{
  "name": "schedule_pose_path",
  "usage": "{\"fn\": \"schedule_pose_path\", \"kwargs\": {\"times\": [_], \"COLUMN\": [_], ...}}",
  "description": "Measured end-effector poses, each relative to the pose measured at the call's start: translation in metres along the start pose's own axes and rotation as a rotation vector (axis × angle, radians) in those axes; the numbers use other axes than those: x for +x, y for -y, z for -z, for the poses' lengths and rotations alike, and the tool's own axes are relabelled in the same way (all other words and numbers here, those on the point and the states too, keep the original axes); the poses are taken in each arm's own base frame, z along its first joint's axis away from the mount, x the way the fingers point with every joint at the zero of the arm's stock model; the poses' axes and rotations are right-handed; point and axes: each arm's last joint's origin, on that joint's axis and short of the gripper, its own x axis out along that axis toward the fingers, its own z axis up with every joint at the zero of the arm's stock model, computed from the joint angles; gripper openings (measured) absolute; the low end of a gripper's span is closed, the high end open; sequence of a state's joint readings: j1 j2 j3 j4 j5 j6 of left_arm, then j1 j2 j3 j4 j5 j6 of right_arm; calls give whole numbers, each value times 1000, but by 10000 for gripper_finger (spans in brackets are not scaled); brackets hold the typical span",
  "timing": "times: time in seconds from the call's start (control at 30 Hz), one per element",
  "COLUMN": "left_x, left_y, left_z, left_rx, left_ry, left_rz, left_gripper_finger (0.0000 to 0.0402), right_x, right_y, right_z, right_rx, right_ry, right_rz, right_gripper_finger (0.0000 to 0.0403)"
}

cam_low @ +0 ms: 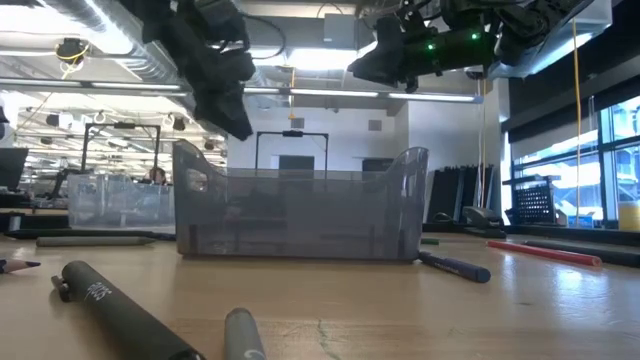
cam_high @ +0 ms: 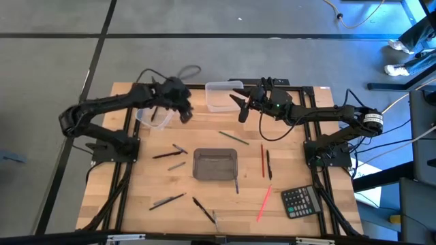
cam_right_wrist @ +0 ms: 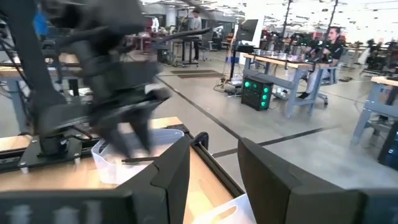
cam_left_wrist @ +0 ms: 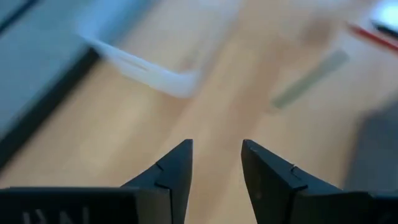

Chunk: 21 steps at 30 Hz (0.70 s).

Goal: Sort crayons/erasers/pens/pencils in bins
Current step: Put the black pen into the left transparent bin

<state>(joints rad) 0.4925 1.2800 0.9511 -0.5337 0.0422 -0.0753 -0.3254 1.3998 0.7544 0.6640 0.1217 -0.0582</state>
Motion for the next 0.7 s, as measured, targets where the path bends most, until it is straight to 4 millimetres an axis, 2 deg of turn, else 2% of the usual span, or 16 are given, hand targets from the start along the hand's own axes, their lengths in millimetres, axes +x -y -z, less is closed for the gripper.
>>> {"fn": "schedule_pose_path", "kwargs": {"times": [0.17, 0.3, 0.5, 0.7], "left_x": [12, 18, 11, 14], "left_y": [41, 62, 75, 79], "left_z": [33, 62, 92, 122], "left_rx": [84, 76, 56, 24], "left_ry": [-133, -239, -443, -555], "left_rz": [96, 116, 36, 1], "left_gripper_finger": [131, 131, 131, 131], "right_x": [0, 0, 2, 2], "right_y": [0, 0, 0, 0], "right_z": [0, 0, 3, 4], "right_rx": [0, 0, -1, -2], "right_ry": [-1, -5, -11, -13], "right_rz": [2, 1, 1, 8], "right_gripper_finger": [141, 141, 141, 141]}}
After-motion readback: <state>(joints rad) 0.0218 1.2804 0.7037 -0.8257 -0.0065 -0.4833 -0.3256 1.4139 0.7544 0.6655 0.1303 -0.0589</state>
